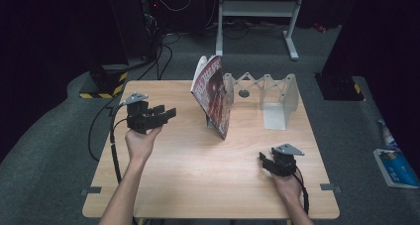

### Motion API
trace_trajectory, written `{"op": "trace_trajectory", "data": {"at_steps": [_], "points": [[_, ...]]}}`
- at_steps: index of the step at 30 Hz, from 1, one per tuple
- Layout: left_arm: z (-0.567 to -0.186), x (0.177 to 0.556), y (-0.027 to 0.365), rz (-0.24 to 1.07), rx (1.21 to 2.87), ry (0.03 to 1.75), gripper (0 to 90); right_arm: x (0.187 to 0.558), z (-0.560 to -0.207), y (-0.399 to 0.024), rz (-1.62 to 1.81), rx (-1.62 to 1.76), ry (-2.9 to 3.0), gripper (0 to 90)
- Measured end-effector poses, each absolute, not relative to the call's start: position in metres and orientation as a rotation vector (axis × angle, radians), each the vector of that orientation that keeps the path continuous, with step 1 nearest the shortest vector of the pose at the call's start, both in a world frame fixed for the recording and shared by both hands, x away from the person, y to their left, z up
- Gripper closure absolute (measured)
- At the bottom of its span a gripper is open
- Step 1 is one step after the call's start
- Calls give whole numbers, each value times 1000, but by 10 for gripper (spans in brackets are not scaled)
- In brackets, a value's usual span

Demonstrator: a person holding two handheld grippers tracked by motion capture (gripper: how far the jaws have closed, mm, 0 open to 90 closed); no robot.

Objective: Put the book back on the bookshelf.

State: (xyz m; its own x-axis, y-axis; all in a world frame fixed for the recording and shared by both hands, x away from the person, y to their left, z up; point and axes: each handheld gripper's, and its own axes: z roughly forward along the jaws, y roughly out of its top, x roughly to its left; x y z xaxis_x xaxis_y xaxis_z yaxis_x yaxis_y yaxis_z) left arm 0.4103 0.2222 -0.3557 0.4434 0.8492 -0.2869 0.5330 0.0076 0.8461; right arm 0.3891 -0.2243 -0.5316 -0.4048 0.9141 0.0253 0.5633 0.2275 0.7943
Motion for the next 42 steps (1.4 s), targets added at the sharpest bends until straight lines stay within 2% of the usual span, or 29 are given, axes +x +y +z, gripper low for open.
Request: {"op": "trace_trajectory", "data": {"at_steps": [42], "points": [[-395, 396, 231, 326, 1642, 1295, 441, 389, -531, -224, 1039, 1361, 2055, 425]]}}
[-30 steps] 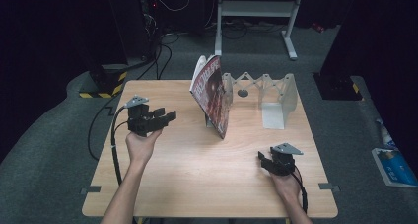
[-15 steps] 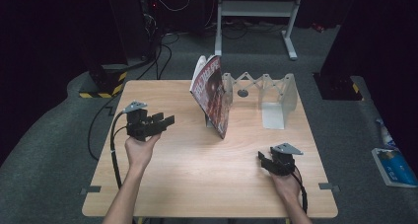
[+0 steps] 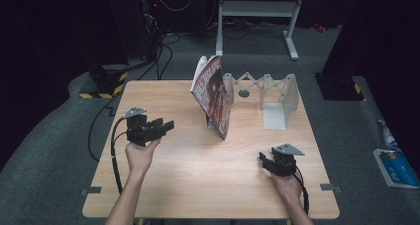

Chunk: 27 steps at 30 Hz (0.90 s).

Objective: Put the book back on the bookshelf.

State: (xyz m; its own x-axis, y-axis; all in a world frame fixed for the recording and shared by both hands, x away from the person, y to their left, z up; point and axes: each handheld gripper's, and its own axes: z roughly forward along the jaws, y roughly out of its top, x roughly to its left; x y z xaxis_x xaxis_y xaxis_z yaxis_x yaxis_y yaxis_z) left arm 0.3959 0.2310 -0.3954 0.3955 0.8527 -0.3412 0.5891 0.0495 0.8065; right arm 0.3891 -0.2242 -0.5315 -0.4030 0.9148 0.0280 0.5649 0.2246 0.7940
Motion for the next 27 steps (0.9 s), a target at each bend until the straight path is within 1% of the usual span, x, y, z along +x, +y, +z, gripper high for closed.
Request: {"op": "trace_trajectory", "data": {"at_steps": [27], "points": [[-423, 397, 224, 293, 1674, 1339, 441, 389, -532, -224, 1038, 1358, 2054, 426]]}}
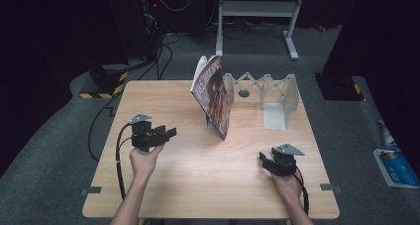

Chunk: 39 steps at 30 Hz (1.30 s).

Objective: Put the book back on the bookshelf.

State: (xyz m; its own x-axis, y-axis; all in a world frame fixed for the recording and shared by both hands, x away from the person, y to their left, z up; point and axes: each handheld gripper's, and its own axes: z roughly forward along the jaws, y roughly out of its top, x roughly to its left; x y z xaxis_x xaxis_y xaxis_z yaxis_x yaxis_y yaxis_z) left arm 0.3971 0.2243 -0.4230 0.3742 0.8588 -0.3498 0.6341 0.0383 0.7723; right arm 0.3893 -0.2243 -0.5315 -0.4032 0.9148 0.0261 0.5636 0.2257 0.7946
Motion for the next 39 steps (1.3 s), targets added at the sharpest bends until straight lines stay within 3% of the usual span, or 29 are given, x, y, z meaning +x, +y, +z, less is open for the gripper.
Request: {"op": "trace_trajectory", "data": {"at_steps": [39], "points": [[-465, 406, 187, 207, 1757, 1359, 442, 389, -531, -225, 1039, 1361, 2047, 428]]}}
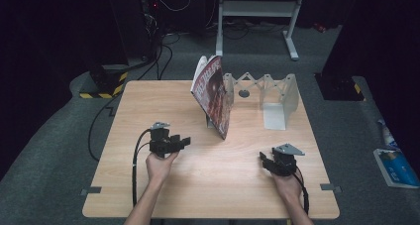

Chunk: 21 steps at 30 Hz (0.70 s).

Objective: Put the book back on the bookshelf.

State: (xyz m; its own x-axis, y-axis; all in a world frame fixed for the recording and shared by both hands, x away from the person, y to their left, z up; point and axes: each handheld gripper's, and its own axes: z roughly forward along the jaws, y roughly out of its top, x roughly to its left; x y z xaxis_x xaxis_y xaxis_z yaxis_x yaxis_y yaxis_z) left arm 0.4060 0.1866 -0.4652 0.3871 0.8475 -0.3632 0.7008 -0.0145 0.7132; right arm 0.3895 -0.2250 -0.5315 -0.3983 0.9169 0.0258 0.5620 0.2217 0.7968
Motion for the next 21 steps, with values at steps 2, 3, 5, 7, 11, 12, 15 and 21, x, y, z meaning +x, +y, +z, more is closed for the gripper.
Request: {"op": "trace_trajectory", "data": {"at_steps": [2, 3, 5, 7, 11, 12, 15, 21], "points": [[-467, 407, 186, 209, 1763, 1361, 442, 389, -531, -225, 1042, 1372, 2042, 428], [-468, 407, 185, 210, 1765, 1362, 443, 389, -531, -225, 1041, 1371, 2043, 428], [-470, 407, 184, 213, 1766, 1366, 443, 389, -531, -225, 1041, 1371, 2044, 428], [-471, 408, 183, 230, 1778, 1363, 444, 389, -531, -225, 1042, 1372, 2042, 428], [-476, 408, 181, 264, 1801, 1370, 445, 389, -531, -225, 1042, 1367, 2042, 429], [-477, 408, 181, 261, 1800, 1379, 445, 389, -531, -225, 1042, 1371, 2041, 429], [-481, 408, 179, 280, 1822, 1382, 445, 389, -531, -225, 1042, 1371, 2041, 429], [-487, 408, 176, 288, 1842, 1383, 445, 389, -531, -225, 1039, 1367, 2044, 429]]}}
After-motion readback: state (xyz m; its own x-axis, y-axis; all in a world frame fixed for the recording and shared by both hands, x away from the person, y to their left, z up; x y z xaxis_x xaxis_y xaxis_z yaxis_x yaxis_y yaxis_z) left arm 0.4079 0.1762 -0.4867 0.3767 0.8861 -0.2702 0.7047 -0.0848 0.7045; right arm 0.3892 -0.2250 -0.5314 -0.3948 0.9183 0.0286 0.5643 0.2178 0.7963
